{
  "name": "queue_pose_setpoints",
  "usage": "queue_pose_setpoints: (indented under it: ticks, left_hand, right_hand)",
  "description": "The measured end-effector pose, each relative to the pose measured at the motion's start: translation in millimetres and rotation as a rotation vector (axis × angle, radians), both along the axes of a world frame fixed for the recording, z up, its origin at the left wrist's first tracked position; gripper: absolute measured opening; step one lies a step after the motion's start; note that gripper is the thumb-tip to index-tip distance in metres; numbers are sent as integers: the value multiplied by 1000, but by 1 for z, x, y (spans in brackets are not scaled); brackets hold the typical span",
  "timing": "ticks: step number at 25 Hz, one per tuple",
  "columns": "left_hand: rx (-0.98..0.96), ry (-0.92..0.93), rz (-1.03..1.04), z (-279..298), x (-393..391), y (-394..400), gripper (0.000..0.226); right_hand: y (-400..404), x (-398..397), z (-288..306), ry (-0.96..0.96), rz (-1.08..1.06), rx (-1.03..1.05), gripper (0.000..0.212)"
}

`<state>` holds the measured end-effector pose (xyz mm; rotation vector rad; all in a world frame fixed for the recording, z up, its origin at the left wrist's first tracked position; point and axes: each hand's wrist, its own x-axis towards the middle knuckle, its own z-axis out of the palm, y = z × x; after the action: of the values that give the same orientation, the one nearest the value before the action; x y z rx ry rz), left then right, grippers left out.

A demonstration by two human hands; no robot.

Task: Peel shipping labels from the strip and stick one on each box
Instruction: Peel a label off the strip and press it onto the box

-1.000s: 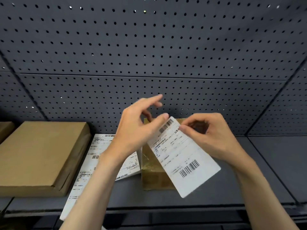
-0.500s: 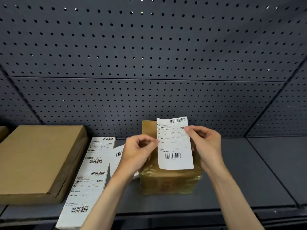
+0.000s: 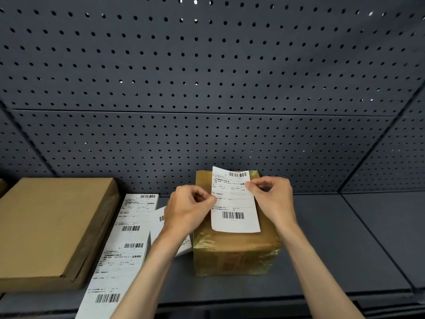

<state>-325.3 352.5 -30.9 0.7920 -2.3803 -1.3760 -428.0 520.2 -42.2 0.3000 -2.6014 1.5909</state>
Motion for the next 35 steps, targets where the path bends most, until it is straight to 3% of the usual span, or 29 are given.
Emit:
queue_pose_setpoints:
  ticks: [6,17,22,26,29,35]
  left_hand:
    - [-240,-120,22,-4,-3,4,19]
    - [-336,-198,-42,-3,-12,1,21]
    - [-509,-157,-48,-6,-10,5,27]
    - [-783,95,-241,-12,-15,-7,18]
    - [-784,25,-459,-17,-26,-10,52]
    - [-767,-71,-470,-29,-29,-12,56]
  right_hand:
    - [-6,-11,-6,48,10,106,14]
    - [-9,-15,-14,129,-17,190,13]
    - [-3,-17,-12,261,-73,426,33]
    - [10,-23,-14,382,242,482,37]
    - [10,-27,-17,386,460,552,37]
    - [19,-28,-18,429,353,711,44]
